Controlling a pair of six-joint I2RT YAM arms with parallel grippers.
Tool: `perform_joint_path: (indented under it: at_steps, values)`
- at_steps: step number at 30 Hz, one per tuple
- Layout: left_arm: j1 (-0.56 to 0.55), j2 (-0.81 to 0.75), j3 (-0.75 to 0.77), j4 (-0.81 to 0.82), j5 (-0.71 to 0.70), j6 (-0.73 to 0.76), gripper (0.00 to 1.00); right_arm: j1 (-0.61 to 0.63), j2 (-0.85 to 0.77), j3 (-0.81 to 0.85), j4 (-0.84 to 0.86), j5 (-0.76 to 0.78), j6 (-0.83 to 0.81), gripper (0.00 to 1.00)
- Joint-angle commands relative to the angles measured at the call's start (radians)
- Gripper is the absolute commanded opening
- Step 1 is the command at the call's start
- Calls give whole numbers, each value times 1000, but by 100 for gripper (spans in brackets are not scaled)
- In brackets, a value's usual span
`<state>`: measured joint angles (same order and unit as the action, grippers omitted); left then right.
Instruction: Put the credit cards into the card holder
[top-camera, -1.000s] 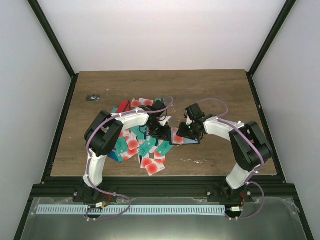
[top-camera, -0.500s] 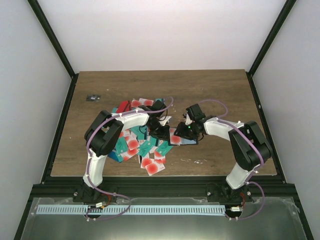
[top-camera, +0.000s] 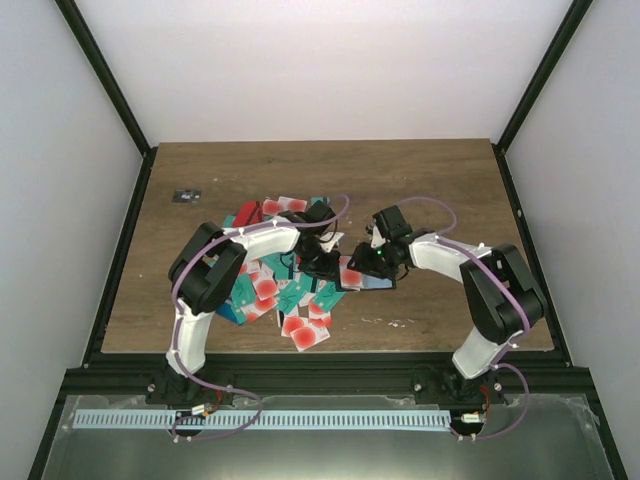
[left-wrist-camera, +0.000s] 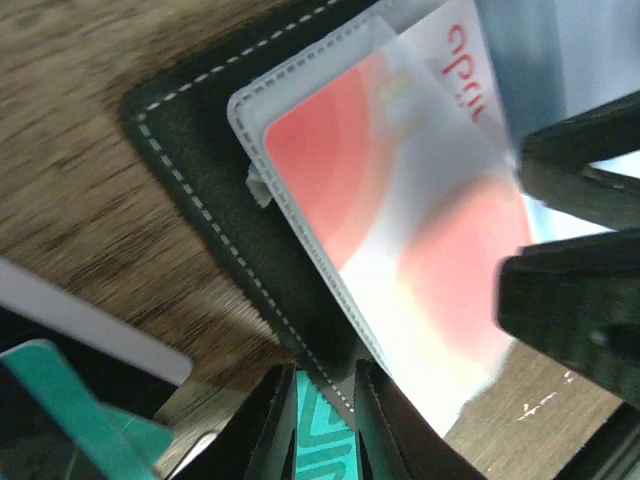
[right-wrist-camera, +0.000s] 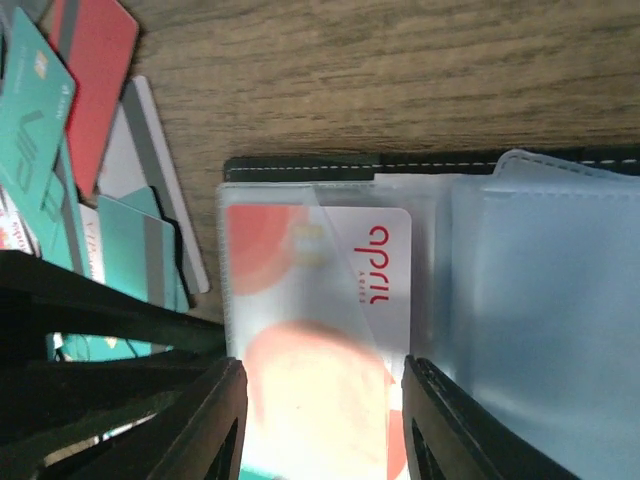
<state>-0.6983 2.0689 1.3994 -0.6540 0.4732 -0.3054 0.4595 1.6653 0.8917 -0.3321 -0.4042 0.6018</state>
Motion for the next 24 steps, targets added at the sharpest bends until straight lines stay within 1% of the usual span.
perform_joint_path:
  at_steps: [1,4,9,11,14,17,21,23,24]
  values:
    - [-1,-43,-17,-57,-114,12,21,-1,-62,57,-46,-6,-28,46]
    - [-2,-89,-41,-63,-124,9,24,-1,-97,60,-71,-2,-27,47]
    - [-2,-168,-101,-61,-146,-8,36,-1,-172,14,-74,-10,2,50]
    - [-1,-193,-125,-63,-167,-17,39,-1,-202,-18,-70,-18,15,51]
    - [-2,-240,-168,-74,-196,-38,38,1,-254,-62,-74,-38,38,52]
    - [-4,-307,-237,-71,-204,-69,37,18,-333,-127,-60,-50,98,53]
    - [-14,-413,-346,-77,-209,-131,36,103,-447,-248,-12,-59,235,55]
    - [-20,-458,-404,-65,-190,-166,36,160,-503,-309,19,-47,324,55]
    - [-21,-476,-431,-57,-176,-181,36,194,-532,-340,33,-34,394,55]
